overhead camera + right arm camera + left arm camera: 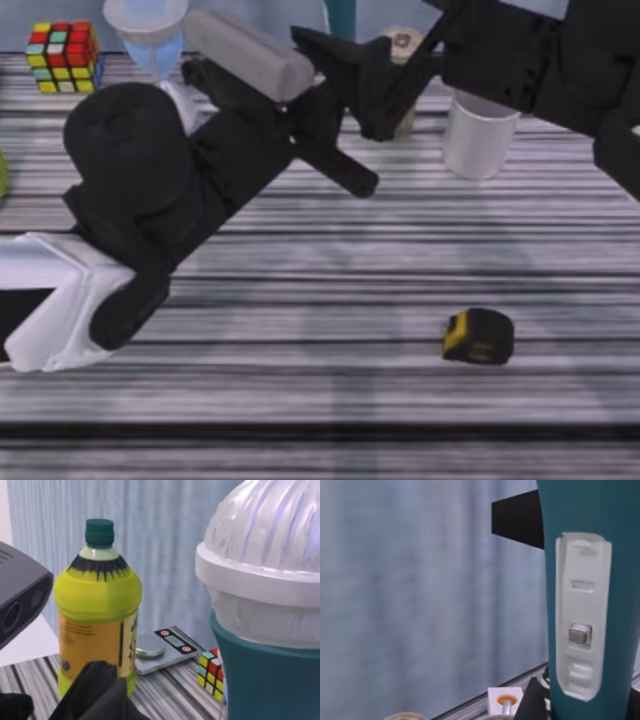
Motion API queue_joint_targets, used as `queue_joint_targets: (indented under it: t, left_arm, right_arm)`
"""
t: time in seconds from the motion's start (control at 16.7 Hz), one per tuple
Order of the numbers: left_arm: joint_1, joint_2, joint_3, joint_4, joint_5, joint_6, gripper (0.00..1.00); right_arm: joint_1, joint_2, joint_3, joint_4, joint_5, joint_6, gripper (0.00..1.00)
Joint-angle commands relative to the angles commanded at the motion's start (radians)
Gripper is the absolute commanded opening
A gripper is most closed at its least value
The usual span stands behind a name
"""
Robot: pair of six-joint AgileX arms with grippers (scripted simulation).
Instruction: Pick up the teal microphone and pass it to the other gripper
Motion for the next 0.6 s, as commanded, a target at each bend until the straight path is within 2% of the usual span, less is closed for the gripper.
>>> queue_joint_targets:
  t: [0.12, 0.36, 0.6]
  left_arm:
    - [0.000, 0.000, 0.000, 0.000, 0.000, 0.000, 0.00]
    - [0.000, 0.000, 0.000, 0.000, 0.000, 0.000, 0.00]
    - [0.000, 0.000, 0.000, 0.000, 0.000, 0.000, 0.00]
  right_arm:
    - [0.024, 0.040, 0.039, 0.006, 0.024, 0.001, 1.00]
    - [0.027, 0.044, 0.043, 0.007, 0.027, 0.001, 1.00]
    - [0.027, 0.044, 0.043, 0.007, 0.027, 0.001, 0.70]
